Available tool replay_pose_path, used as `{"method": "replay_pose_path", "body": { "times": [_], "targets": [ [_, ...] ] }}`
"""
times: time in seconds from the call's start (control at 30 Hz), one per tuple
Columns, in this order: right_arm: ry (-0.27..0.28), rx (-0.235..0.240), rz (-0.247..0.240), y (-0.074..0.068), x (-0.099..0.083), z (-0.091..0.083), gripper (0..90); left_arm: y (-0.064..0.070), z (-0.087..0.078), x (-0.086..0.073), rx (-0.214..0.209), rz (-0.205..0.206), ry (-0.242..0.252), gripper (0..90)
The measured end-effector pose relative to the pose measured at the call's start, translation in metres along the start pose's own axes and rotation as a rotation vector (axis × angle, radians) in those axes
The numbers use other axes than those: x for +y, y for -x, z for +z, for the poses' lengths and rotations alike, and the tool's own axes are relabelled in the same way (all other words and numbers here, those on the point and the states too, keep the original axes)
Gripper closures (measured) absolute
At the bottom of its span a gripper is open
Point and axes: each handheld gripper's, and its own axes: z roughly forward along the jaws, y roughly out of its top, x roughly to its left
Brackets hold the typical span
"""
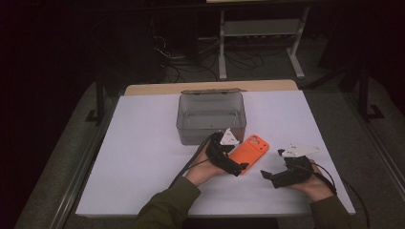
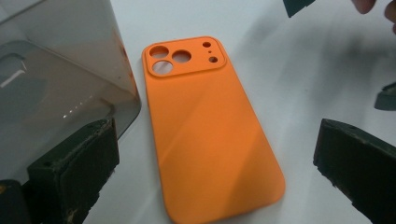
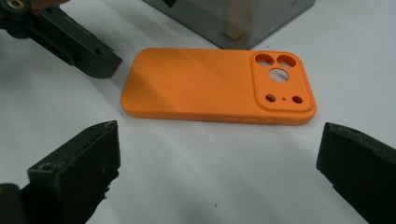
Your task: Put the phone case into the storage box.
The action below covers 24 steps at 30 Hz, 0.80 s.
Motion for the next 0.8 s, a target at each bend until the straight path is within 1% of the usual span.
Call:
{"method": "replay_pose_path", "body": {
  "times": [0.07,0.1,0.13,0.27,0.47,0.73,0.8],
  "targets": [
    [-0.001,0.0,0.001,0.0,0.0,0.0,0.0,0.002,0.004,0.001,0.007,-0.001,-0.007,0.0],
    [0.0,0.0,0.002,0.0,0.0,0.0,0.0,0.003,0.008,0.001,0.011,-0.001,-0.014,0.0],
    [0.0,0.001,0.001,0.0,0.0,0.0,0.0,0.003,0.008,0.001,0.011,-0.001,-0.014,0.0],
    [0.0,0.001,0.0,0.0,0.0,0.0,0.0,0.006,0.017,0.002,0.011,-0.009,-0.028,0.0],
    [0.001,0.002,0.003,0.0,0.0,0.0,0.0,0.009,0.03,0.002,0.021,-0.005,-0.054,0.0],
    [0.005,0.002,0.005,0.0,0.0,-0.001,0.0,0.009,0.038,0.0,0.039,0.0,-0.072,0.0],
    [0.006,0.002,0.007,0.0,0.0,-0.001,0.0,0.008,0.04,-0.002,0.051,0.002,-0.077,0.0]
  ]
}}
